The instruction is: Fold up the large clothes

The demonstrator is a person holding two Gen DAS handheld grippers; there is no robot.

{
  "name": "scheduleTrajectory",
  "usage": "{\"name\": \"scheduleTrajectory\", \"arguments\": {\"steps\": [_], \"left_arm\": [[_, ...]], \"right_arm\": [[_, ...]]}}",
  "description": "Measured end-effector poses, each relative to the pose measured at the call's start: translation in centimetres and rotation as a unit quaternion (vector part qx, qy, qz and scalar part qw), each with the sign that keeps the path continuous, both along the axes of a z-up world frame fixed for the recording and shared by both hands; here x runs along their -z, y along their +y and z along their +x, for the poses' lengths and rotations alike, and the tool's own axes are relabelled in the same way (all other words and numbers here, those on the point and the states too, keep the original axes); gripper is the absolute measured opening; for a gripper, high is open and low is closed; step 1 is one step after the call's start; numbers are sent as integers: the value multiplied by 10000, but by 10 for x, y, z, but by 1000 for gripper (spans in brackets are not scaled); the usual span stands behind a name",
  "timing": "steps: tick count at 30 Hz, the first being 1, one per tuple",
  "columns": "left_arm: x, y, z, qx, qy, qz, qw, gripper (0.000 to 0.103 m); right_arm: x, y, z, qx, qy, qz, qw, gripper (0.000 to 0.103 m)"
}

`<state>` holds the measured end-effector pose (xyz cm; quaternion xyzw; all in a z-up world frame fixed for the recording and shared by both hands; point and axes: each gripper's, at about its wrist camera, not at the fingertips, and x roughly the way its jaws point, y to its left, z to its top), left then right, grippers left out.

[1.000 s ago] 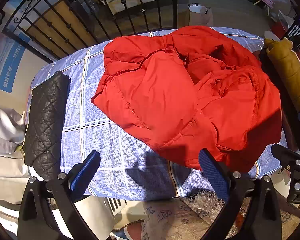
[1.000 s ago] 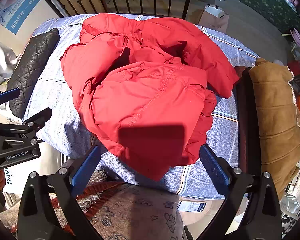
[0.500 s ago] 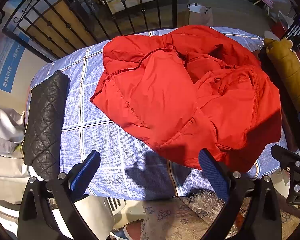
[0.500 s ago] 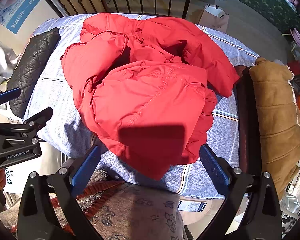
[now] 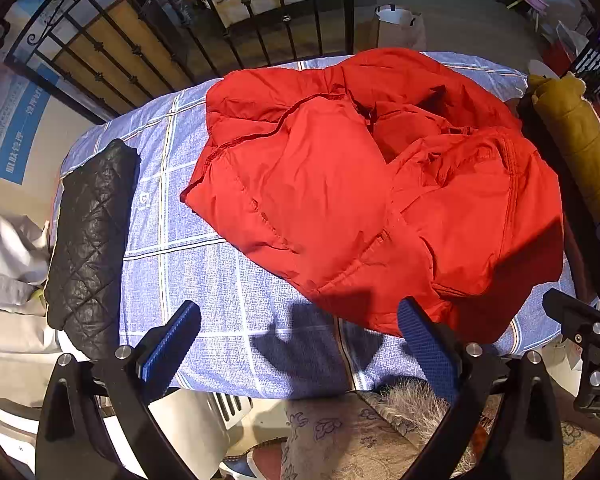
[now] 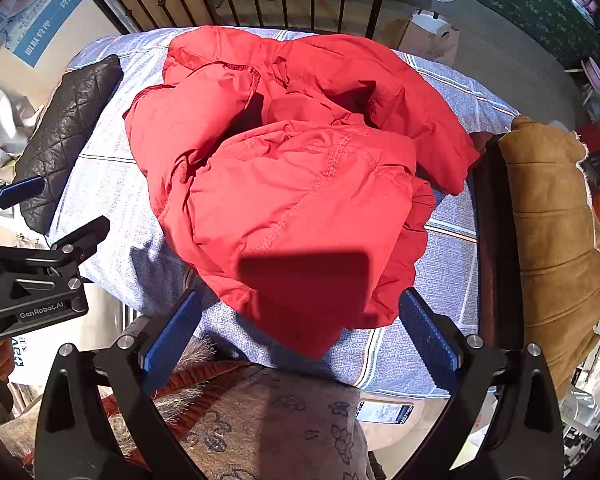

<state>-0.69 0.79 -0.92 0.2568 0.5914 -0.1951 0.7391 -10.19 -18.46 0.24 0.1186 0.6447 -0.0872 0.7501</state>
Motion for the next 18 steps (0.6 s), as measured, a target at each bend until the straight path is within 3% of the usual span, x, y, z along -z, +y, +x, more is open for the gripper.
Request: {"name": "scheduleTrajectory", "arguments": {"steps": [18], "left_arm": [[-1,0,0,-25,16,39,10000,97]], "right_arm": [[0,3,0,-36,-3,-3,10000,97]]}}
